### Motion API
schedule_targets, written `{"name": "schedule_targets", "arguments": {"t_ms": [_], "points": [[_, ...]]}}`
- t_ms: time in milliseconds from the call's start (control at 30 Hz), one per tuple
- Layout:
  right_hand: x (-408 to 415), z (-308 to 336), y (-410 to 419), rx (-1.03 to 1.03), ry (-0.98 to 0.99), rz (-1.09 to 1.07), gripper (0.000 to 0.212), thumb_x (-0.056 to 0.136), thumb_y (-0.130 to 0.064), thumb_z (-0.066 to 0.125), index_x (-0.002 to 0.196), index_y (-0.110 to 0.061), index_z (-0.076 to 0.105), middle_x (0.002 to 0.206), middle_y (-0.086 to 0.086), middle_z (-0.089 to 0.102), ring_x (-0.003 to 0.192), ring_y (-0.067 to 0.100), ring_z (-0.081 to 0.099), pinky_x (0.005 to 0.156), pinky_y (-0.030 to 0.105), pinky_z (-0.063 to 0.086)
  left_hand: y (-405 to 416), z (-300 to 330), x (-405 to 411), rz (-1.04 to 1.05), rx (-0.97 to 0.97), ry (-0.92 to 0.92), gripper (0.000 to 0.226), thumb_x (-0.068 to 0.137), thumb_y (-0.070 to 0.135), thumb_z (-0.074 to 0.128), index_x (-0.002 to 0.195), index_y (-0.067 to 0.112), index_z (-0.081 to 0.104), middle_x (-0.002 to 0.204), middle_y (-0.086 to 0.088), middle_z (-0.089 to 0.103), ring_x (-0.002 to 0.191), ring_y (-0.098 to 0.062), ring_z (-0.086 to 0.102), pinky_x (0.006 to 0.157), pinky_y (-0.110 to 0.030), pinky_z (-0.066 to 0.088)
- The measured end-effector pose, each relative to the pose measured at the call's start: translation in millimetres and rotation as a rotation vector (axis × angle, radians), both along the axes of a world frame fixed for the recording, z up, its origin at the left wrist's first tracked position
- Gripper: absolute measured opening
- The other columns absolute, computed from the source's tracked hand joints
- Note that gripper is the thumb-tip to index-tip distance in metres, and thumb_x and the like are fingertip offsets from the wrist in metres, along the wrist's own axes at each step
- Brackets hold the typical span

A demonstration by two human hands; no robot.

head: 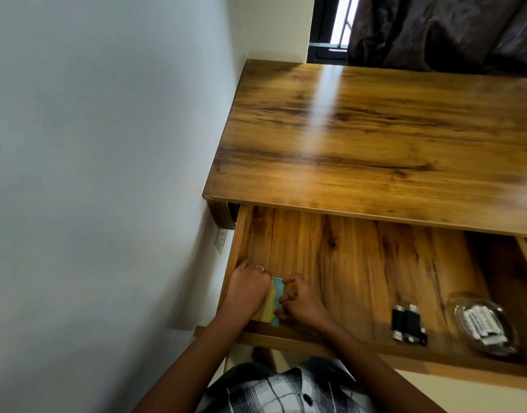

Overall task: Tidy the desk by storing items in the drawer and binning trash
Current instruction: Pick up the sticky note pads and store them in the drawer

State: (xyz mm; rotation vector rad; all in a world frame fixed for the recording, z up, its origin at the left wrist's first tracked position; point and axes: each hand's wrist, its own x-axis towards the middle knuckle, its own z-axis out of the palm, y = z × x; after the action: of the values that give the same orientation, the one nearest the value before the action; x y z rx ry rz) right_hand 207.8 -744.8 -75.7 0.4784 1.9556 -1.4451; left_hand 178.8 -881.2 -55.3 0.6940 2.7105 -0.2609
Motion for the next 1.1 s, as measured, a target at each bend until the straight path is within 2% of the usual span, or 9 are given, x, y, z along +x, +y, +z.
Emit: {"name": "schedule_targets", "arguments": {"t_ms": [167, 333, 533, 667, 767, 867, 1000, 1100], "points": [[2, -3, 1, 0.031, 0.027, 0.008, 0.038, 0.087, 0.002, 0.052, 0.118, -0.018, 0.045, 0.095, 0.009, 0.060, 0.082, 0.022, 0.065, 0.064, 0.030, 0.053, 3, -1, -10, 0.057, 0.040, -0.043, 0.033, 0.089, 0.013, 0.056, 0.122, 0.014, 0.054, 0.120, -0.007, 0.060, 0.108, -0.023, 0.058, 0.096, -0.035, 0.040], [0, -5, 3, 0.052, 0.032, -0.006, 0.035, 0.085, 0.000, 0.056, 0.114, -0.018, 0.049, 0.095, 0.008, 0.061, 0.082, 0.020, 0.066, 0.076, 0.042, 0.056, 2, -2, -9, 0.081, 0.062, -0.064, 0.044, 0.087, 0.021, 0.061, 0.128, 0.018, 0.047, 0.126, -0.005, 0.058, 0.120, -0.022, 0.050, 0.110, -0.040, 0.024], [-1, 0, 1, 0.060, 0.036, 0.026, 0.031, 0.088, -0.004, 0.055, 0.113, -0.021, 0.047, 0.095, 0.006, 0.064, 0.084, 0.016, 0.066, 0.075, 0.033, 0.057, 2, 2, -11, 0.064, 0.026, -0.113, 0.037, 0.086, 0.023, 0.061, 0.123, 0.021, 0.053, 0.127, -0.001, 0.057, 0.123, -0.021, 0.045, 0.107, -0.042, 0.022], [0, 4, 1, 0.066, 0.042, 0.064, 0.028, 0.088, -0.006, 0.055, 0.112, -0.020, 0.050, 0.094, 0.003, 0.064, 0.084, 0.015, 0.067, 0.077, 0.036, 0.058, 4, 2, -9, 0.070, 0.023, -0.130, 0.035, 0.093, 0.026, 0.048, 0.127, 0.022, 0.049, 0.131, -0.003, 0.053, 0.126, -0.023, 0.041, 0.108, -0.043, 0.021], [3, 11, 3, 0.135, 0.139, 0.195, 0.026, 0.091, -0.017, 0.054, 0.117, -0.019, 0.052, 0.107, 0.002, 0.062, 0.092, 0.013, 0.062, 0.079, 0.031, 0.055, 3, 3, 2, 0.079, 0.088, -0.098, 0.039, 0.097, 0.031, 0.041, 0.135, 0.022, 0.040, 0.138, -0.003, 0.048, 0.130, -0.022, 0.037, 0.110, -0.041, 0.021], [9, 27, 11, 0.153, 0.239, 0.380, 0.034, 0.092, -0.032, 0.053, 0.123, -0.019, 0.051, 0.122, 0.002, 0.057, 0.105, 0.011, 0.055, 0.088, 0.028, 0.050, -3, 13, 17, 0.108, 0.181, -0.128, 0.050, 0.096, 0.040, 0.041, 0.142, 0.024, 0.031, 0.144, 0.000, 0.041, 0.134, -0.019, 0.033, 0.114, -0.038, 0.015], [18, 54, 29, 0.101, 0.201, 0.674, 0.054, 0.087, -0.045, 0.057, 0.133, -0.020, 0.044, 0.136, 0.000, 0.047, 0.120, 0.013, 0.046, 0.098, 0.029, 0.043, -9, 37, 30, 0.134, 0.199, -0.378, 0.076, 0.089, 0.050, 0.048, 0.151, 0.026, 0.011, 0.158, 0.002, 0.014, 0.145, -0.019, 0.011, 0.118, -0.038, 0.003], [29, 58, 39, 0.171, 0.189, 0.804, 0.056, 0.083, -0.036, 0.065, 0.132, -0.022, 0.043, 0.133, -0.002, 0.046, 0.117, 0.015, 0.047, 0.098, 0.033, 0.044, -2, 49, 32, 0.099, 0.222, -0.552, 0.091, 0.083, 0.053, 0.058, 0.151, 0.030, 0.002, 0.159, 0.004, 0.006, 0.146, -0.019, 0.006, 0.119, -0.038, 0.004]]}}
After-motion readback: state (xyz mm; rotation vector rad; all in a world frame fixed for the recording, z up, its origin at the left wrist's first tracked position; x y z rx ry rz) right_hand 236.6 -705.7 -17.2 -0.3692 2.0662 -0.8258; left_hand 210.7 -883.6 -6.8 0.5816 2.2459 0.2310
